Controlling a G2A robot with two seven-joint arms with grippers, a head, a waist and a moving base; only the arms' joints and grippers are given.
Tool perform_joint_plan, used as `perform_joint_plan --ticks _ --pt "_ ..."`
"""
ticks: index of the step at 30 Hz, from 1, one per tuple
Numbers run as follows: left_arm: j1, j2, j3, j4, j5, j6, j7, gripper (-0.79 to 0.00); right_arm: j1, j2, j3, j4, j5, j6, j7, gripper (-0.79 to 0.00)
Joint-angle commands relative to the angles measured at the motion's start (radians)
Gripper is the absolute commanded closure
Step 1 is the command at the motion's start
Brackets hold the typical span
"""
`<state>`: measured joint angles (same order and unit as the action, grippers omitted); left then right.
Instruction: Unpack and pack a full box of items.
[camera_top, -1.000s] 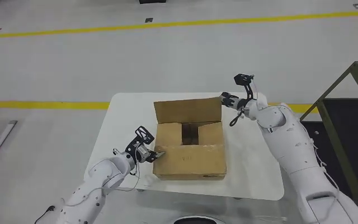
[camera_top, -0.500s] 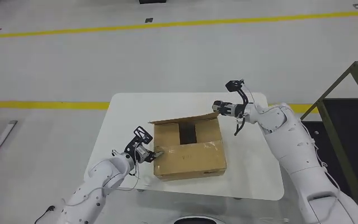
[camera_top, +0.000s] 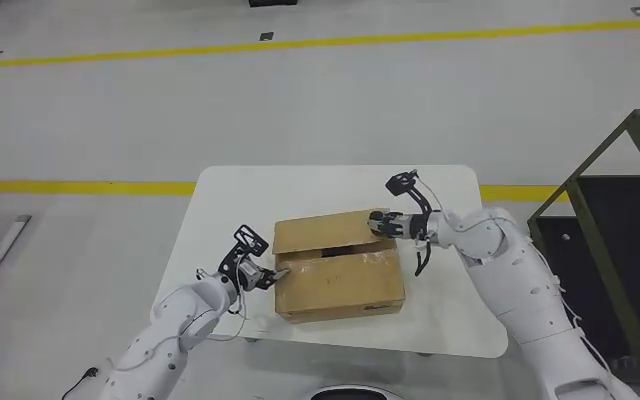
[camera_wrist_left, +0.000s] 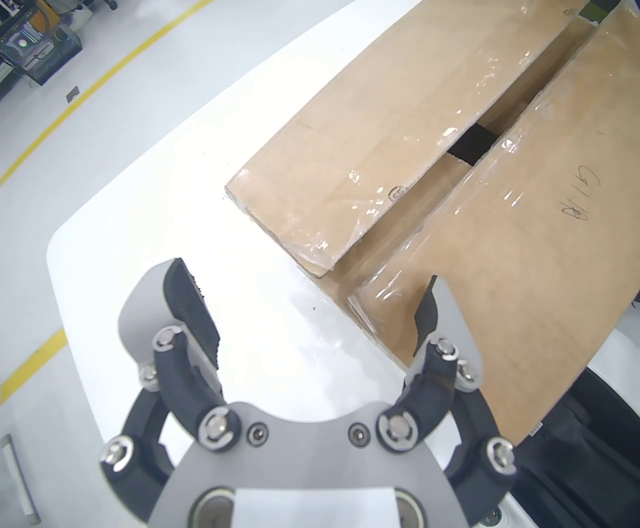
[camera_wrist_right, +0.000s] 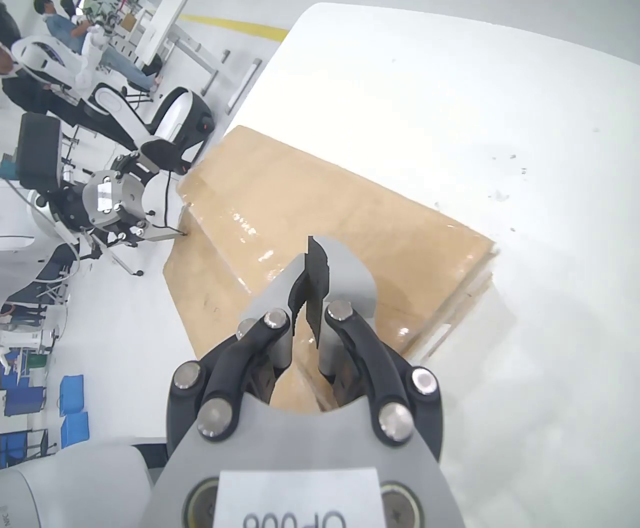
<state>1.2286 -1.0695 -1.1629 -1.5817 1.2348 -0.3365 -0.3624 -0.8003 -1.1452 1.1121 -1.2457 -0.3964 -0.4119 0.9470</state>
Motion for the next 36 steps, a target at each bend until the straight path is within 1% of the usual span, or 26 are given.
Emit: perform_joint_plan --ticks 1,4,11,16,18,26,29,32,36 --pt "0.005 0.000 -0.003 0.000 0.002 0.000 -0.001 -0.785 -0.010 -0.002 -0.015 -0.017 0.006 -0.009 0.004 0.000" --pt "0.009 -0.001 -0.005 0.000 0.003 0.000 -0.001 -0.785 -0.012 -0.008 -0.048 -0.020 0.006 -0.015 -0.004 0.000" --pt "0.009 -0.002 -0.016 0.000 0.000 0.000 -0.006 -0.785 -0.013 -0.028 -0.127 -0.004 -0.018 -0.022 -0.076 0.000" --pt "0.008 -0.003 -0.022 0.008 -0.001 0.001 -0.008 -0.785 -0.022 -0.041 -0.175 0.005 -0.061 -0.001 -0.134 0.000" --pt "0.007 -0.004 -0.021 0.012 -0.002 0.000 -0.008 -0.785 -0.022 -0.045 -0.194 0.012 -0.086 0.023 -0.137 0.000" --pt "0.004 -0.007 -0.026 0.014 0.003 -0.002 -0.006 -0.785 -0.021 -0.057 -0.215 0.020 -0.094 0.060 -0.173 0.000" --pt "0.021 0.000 -0.049 -0.013 0.029 -0.028 -0.014 -0.785 -0.020 -0.058 -0.216 0.023 -0.092 0.062 -0.176 0.000" --pt "0.060 0.011 -0.094 -0.039 0.038 -0.049 -0.020 -0.785 -0.018 -0.060 -0.218 0.026 -0.092 0.063 -0.177 0.000" --pt "0.123 0.024 -0.155 -0.052 0.072 -0.046 -0.027 -0.785 -0.016 -0.063 -0.220 0.029 -0.091 0.060 -0.177 0.000"
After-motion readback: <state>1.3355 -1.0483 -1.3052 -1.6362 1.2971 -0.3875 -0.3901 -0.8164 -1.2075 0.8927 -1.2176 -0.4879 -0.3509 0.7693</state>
